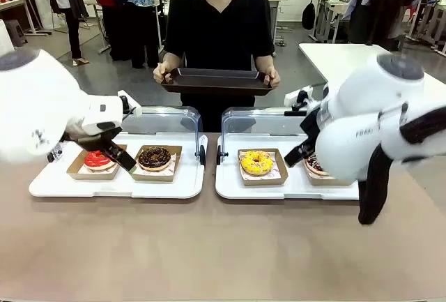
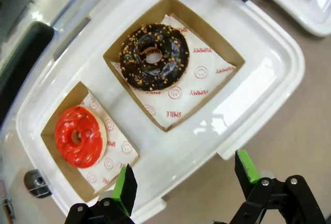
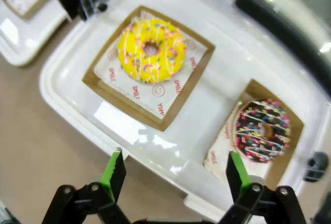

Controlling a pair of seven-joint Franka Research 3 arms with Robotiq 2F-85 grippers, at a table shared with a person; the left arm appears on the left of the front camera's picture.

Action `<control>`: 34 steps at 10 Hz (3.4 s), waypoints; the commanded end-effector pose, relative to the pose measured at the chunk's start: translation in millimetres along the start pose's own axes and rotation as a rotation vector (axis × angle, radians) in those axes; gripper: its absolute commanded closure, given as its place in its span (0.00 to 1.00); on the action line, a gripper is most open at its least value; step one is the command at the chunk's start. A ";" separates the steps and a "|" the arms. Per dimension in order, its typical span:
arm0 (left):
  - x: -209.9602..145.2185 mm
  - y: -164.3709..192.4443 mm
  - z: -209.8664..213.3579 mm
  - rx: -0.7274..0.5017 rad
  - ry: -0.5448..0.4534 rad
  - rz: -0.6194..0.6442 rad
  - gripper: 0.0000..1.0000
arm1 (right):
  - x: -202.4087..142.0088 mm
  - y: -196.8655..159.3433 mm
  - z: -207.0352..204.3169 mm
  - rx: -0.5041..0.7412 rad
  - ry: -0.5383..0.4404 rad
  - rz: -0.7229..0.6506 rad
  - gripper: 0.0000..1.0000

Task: Provide the desired donut to the person.
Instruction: Pick up and lift the Paper togo box containing the Donut pointed at by the person.

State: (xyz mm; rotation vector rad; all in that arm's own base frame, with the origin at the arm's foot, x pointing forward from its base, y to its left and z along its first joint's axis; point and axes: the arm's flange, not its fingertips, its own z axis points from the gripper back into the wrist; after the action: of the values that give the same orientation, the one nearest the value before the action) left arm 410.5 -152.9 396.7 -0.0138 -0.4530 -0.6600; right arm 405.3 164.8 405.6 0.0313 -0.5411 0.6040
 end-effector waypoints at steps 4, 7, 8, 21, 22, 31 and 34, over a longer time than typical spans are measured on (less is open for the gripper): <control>57.9 -0.2 150.6 -0.085 0.107 -0.053 0.00 | 56.5 3.4 155.1 -0.060 0.136 0.003 0.00; 54.6 -12.6 201.2 -0.010 0.018 -0.042 0.00 | 46.6 16.2 205.4 -0.120 0.114 0.063 0.00; 52.5 -17.1 207.8 0.032 -0.024 -0.060 0.00 | 43.0 19.5 206.5 -0.125 0.072 0.065 0.00; -39.2 159.5 244.4 -0.687 -0.224 -0.223 0.00 | -49.0 -187.9 198.0 0.653 -0.299 0.167 0.00; -65.8 172.4 245.7 -0.676 -0.304 -0.229 0.00 | -73.7 -208.8 201.9 0.669 -0.374 0.141 0.00; -125.4 191.9 251.7 -0.614 -0.614 -0.404 0.00 | -161.3 -266.0 206.3 0.740 -0.603 0.181 0.00; -126.4 192.2 253.3 -0.600 -0.626 -0.370 0.00 | -164.7 -262.6 210.7 0.695 -0.599 0.205 0.00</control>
State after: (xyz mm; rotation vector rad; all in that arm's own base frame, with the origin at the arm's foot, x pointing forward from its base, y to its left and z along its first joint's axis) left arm 334.5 114.3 596.6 -0.7266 -0.8329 -1.1752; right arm 337.0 -179.7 540.3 0.8567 -0.8634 0.9539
